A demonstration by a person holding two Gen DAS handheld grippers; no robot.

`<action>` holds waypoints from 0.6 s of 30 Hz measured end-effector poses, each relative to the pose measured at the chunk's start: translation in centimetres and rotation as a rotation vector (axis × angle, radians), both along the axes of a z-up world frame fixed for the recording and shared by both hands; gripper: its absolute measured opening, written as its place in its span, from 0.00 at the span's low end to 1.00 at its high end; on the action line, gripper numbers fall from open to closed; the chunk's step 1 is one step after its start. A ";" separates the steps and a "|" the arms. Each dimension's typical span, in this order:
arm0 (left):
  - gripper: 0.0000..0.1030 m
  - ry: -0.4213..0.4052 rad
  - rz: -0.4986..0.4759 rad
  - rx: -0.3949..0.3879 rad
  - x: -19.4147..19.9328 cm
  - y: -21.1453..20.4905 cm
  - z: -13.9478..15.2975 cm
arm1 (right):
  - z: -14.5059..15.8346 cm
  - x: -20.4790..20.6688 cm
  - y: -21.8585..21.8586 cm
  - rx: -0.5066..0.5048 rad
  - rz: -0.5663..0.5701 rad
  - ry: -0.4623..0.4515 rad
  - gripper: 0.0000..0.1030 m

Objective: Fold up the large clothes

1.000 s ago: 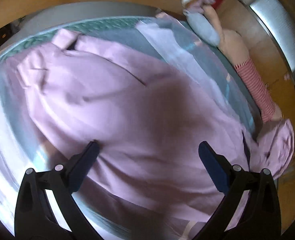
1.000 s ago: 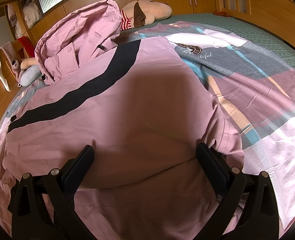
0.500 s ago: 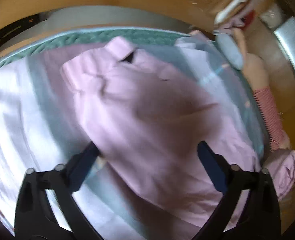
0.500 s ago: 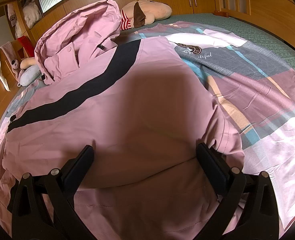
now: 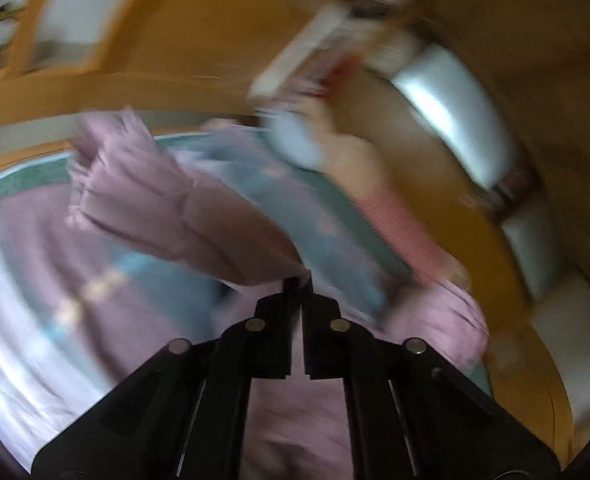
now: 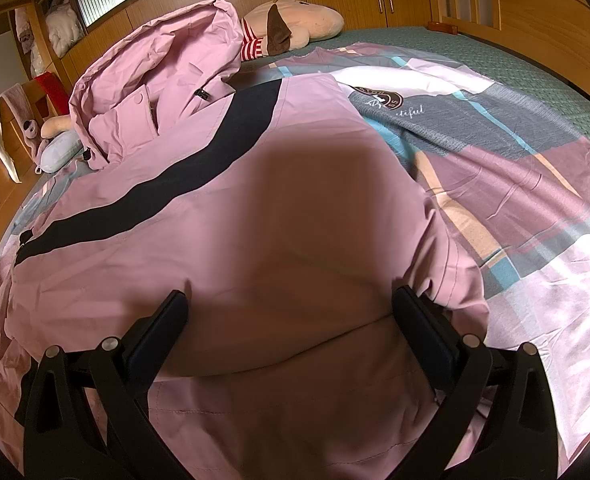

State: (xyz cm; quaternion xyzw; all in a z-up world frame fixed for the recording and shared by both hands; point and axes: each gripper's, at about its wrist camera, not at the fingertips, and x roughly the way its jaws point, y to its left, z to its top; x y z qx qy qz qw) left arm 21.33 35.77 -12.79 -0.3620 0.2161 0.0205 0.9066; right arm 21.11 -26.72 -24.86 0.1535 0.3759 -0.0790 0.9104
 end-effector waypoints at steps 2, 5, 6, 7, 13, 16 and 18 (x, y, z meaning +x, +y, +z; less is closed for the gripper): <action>0.03 -0.030 -0.110 0.051 0.1 -4.1 1.2 | 0.0 0.0 0.0 -0.001 0.000 0.001 0.99; 0.04 -0.031 -0.259 0.102 0.4 -10.4 1.5 | 0.0 0.0 0.0 0.000 0.000 0.000 0.99; 0.04 -0.020 -0.312 0.107 0.6 -12.9 1.0 | 0.0 0.0 0.0 0.000 0.000 0.000 0.99; 0.04 -0.012 -0.350 0.119 0.7 -14.8 0.6 | 0.0 0.0 0.0 0.000 0.000 0.000 0.99; 0.05 0.140 -0.634 0.278 1.0 -27.2 -4.5 | 0.0 0.0 0.0 0.002 0.001 -0.001 0.99; 0.07 0.207 -0.790 0.368 0.2 -31.9 -6.7 | 0.0 0.0 0.0 0.002 0.000 -0.001 0.99; 0.14 0.220 -0.865 0.474 -0.9 -34.5 -7.4 | 0.0 0.0 0.0 0.000 -0.001 0.000 0.99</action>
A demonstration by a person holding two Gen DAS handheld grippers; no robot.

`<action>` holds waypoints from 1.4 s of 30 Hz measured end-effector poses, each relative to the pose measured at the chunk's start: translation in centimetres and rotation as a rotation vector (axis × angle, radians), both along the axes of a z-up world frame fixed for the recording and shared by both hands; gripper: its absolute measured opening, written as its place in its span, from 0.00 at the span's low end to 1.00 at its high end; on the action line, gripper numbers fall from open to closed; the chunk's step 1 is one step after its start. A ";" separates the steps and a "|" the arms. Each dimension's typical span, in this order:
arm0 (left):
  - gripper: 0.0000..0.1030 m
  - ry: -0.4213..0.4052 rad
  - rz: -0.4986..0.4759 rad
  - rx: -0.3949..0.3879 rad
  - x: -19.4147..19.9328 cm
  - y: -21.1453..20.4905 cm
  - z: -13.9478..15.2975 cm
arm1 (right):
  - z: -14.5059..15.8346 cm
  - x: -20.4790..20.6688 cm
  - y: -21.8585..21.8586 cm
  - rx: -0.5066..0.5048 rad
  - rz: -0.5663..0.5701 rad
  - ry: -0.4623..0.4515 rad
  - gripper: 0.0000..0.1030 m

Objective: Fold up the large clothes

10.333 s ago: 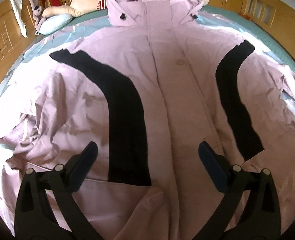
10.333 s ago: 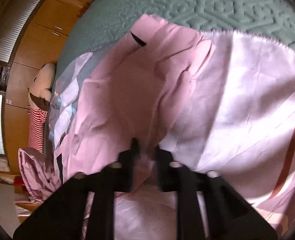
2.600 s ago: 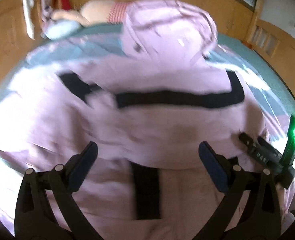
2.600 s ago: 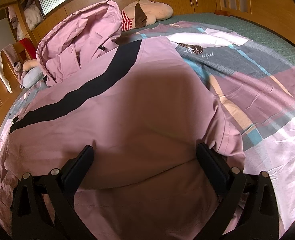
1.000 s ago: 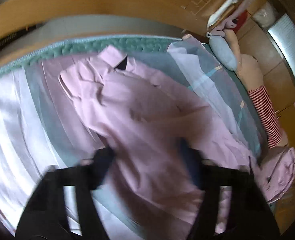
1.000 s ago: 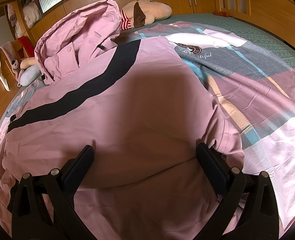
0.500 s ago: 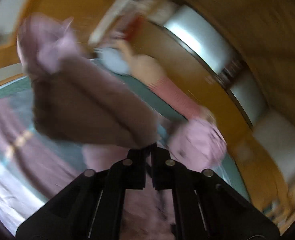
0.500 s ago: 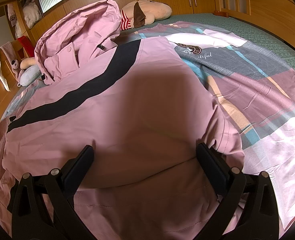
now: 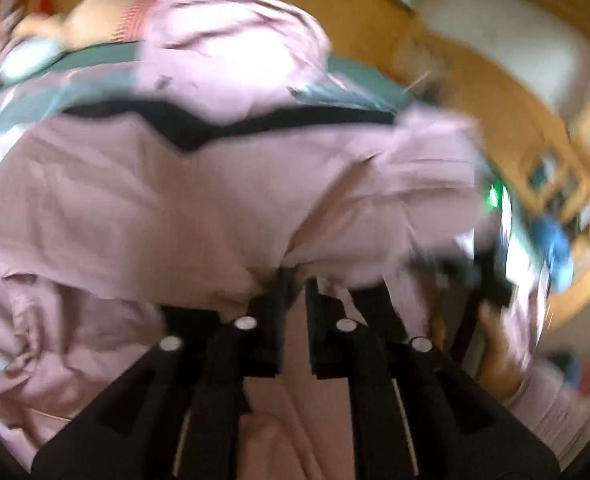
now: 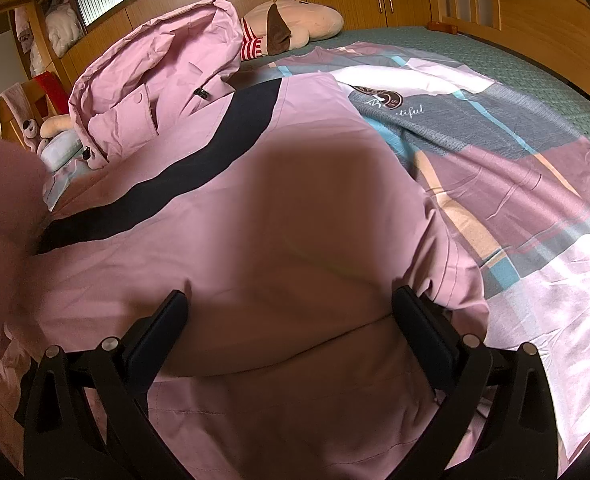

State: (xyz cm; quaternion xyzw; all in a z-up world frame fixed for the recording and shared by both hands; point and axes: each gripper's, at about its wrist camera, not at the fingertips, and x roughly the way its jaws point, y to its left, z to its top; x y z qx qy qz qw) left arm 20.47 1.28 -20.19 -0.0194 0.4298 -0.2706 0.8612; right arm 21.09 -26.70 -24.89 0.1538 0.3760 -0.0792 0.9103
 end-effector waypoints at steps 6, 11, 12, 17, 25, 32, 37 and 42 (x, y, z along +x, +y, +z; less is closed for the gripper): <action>0.87 -0.154 0.019 0.083 -1.2 0.1 3.1 | -0.2 0.2 0.1 0.003 -0.001 0.002 0.99; 0.93 -0.180 0.204 0.094 0.0 3.3 5.5 | -0.2 0.3 0.3 0.000 -0.002 0.004 0.99; 0.93 -0.155 0.270 0.105 0.9 4.7 5.1 | -0.2 0.3 0.2 0.001 -0.002 0.006 0.99; 0.93 -0.035 0.394 0.098 4.2 9.4 2.0 | 1.7 -1.1 -0.2 0.060 0.019 0.040 0.99; 0.93 0.063 0.449 0.040 5.1 11.2 0.7 | 3.2 -4.5 -2.6 0.545 0.044 -0.007 0.99; 0.95 0.084 0.446 0.041 5.1 11.0 0.2 | 2.5 -4.1 0.2 0.702 0.116 0.051 0.99; 0.96 0.094 0.450 0.038 5.1 10.9 0.1 | 1.2 -3.4 2.9 0.714 0.178 0.111 0.90; 0.98 0.090 0.446 0.078 5.3 10.3 -0.4 | 0.7 -2.3 4.9 0.733 0.222 0.158 0.41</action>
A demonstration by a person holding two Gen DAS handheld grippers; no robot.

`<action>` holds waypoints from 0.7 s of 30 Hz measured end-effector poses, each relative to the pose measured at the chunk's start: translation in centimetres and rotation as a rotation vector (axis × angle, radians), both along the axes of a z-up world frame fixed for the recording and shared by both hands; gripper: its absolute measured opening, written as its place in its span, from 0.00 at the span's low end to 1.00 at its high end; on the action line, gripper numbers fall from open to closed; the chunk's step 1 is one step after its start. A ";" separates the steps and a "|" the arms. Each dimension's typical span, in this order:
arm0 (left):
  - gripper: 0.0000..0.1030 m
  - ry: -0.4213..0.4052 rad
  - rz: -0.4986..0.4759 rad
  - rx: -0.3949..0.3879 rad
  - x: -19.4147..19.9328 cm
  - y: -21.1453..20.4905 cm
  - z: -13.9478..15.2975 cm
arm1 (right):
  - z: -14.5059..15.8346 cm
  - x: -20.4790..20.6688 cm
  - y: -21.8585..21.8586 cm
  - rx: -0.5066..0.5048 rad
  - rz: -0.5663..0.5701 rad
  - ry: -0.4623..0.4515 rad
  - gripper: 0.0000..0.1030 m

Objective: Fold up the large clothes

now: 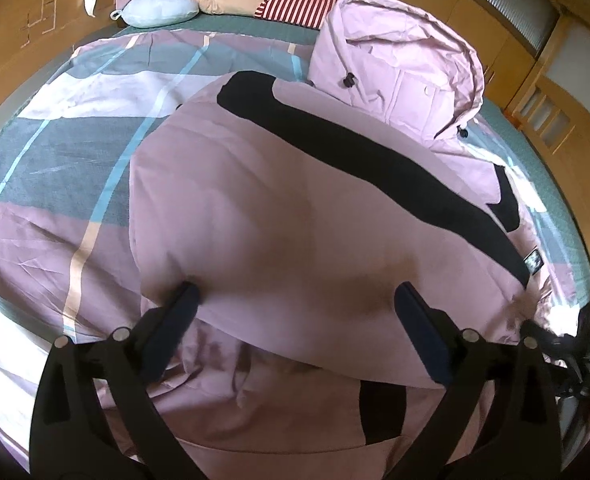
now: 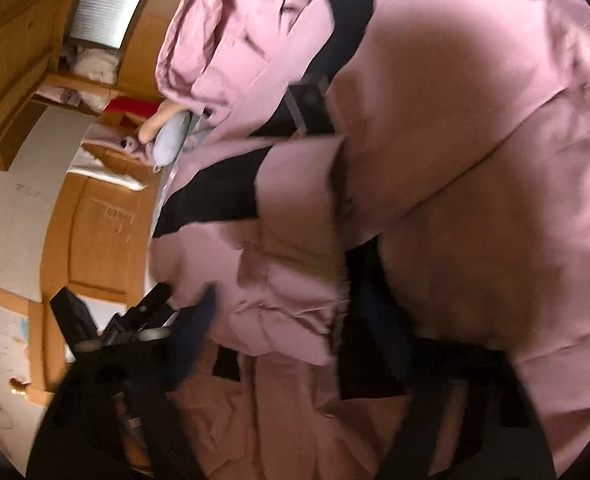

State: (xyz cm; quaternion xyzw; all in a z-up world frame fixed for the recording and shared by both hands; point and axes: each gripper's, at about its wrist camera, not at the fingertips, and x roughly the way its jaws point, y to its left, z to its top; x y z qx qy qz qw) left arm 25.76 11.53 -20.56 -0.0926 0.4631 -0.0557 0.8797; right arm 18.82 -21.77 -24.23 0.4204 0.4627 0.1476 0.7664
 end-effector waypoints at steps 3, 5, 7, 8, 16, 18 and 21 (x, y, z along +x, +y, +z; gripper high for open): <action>0.98 -0.001 -0.002 0.037 -0.1 -0.4 -0.1 | 0.5 0.2 0.9 -0.019 0.012 -0.015 0.17; 0.98 0.000 -0.005 0.043 0.0 -0.6 -0.2 | 1.8 -0.1 1.5 -0.094 0.015 -0.064 0.13; 0.98 0.003 -0.010 0.031 0.0 -0.6 -0.2 | 3.5 -0.4 2.0 -0.175 0.007 -0.113 0.11; 0.98 0.002 -0.015 0.016 0.0 -0.6 -0.1 | 4.3 -0.6 2.1 -0.216 -0.006 -0.138 0.11; 0.98 -0.058 -0.031 -0.088 -1.1 -0.5 1.9 | 11.3 0.0 0.6 -0.516 -0.180 -0.319 0.10; 0.98 -0.051 -0.015 -0.085 -0.9 -0.2 1.7 | 12.2 1.0 -0.4 -0.593 -0.234 -0.324 0.10; 0.98 -0.007 0.015 -0.114 -0.4 0.6 0.9 | 11.6 2.7 -1.9 -0.697 -0.279 -0.265 0.10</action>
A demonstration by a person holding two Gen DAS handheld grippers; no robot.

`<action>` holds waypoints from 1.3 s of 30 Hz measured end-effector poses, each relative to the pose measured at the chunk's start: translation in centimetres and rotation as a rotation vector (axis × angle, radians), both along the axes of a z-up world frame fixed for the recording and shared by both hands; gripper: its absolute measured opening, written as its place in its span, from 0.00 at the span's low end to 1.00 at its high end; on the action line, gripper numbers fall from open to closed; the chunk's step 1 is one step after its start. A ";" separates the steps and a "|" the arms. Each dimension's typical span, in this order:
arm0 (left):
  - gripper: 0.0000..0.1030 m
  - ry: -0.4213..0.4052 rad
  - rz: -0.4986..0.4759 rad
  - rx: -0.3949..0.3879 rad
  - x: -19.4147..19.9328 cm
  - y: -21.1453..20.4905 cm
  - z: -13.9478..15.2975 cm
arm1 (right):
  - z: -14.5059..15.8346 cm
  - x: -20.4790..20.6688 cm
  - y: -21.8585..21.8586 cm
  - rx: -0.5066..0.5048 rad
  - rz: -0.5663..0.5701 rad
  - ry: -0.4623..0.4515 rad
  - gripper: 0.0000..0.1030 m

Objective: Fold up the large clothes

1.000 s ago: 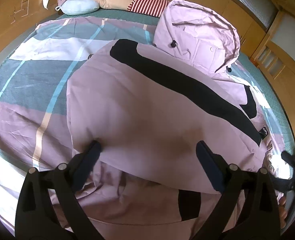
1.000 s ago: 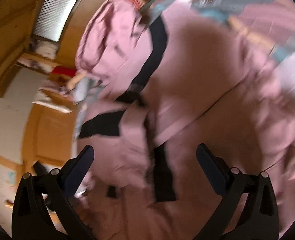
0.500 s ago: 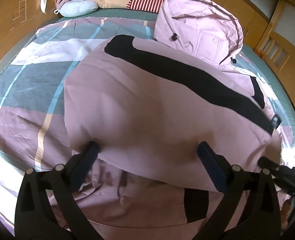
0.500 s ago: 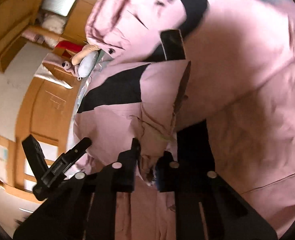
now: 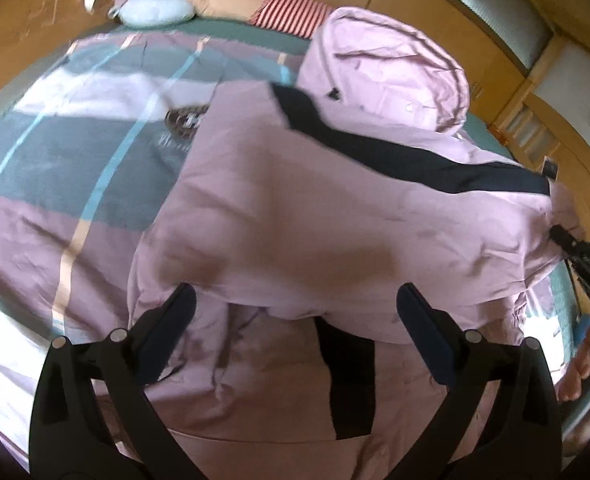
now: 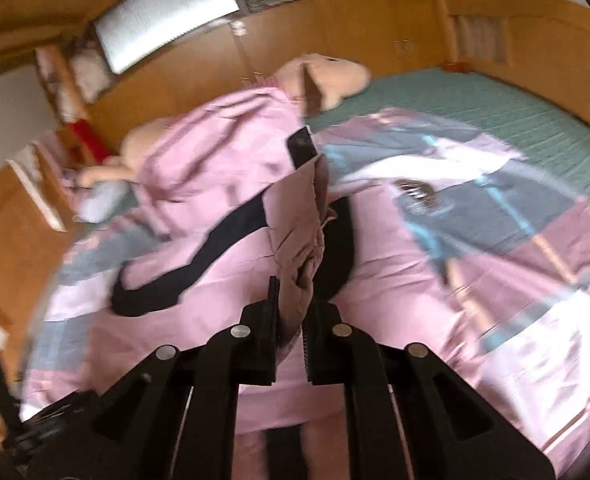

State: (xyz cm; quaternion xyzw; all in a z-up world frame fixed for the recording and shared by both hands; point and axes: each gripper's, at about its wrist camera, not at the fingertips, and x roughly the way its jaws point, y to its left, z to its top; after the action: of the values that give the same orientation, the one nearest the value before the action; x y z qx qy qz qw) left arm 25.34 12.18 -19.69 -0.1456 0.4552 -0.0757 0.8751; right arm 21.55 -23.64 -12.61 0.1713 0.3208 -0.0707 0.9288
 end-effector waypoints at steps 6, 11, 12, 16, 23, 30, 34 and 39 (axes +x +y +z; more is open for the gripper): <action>0.98 0.086 0.030 -0.094 0.8 1.3 -1.9 | -5.2 2.6 -1.4 -0.037 -0.036 0.192 0.11; 0.98 0.081 0.041 -0.075 0.9 1.1 -1.9 | -7.7 1.3 -2.8 0.028 -0.085 0.237 0.56; 0.98 0.070 0.042 -0.054 0.8 0.9 -1.7 | -7.6 0.7 -2.8 0.016 -0.115 0.232 0.66; 0.98 0.038 0.050 0.024 0.8 0.4 -1.3 | -6.4 -2.0 -3.3 -0.028 -0.221 0.152 0.66; 0.98 0.076 0.026 0.099 1.4 -0.5 -2.5 | -3.5 -3.2 3.3 -0.234 -0.047 -0.038 0.66; 0.98 0.095 0.032 0.126 1.5 -0.1 -3.2 | -9.4 2.0 5.4 -0.250 0.106 0.202 0.67; 0.98 0.109 0.057 0.131 1.8 0.4 -3.7 | -10.9 1.7 5.4 -0.252 0.123 0.136 0.69; 0.98 0.030 0.112 0.174 0.5 0.1 -2.0 | -11.2 1.5 4.8 -0.195 0.139 0.105 0.71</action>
State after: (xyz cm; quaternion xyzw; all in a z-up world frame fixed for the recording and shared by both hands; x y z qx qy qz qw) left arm 25.80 12.25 -21.65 -0.0955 0.4642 0.0153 0.8804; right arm 23.00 -18.83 -23.80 0.0539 0.3718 -0.0460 0.9256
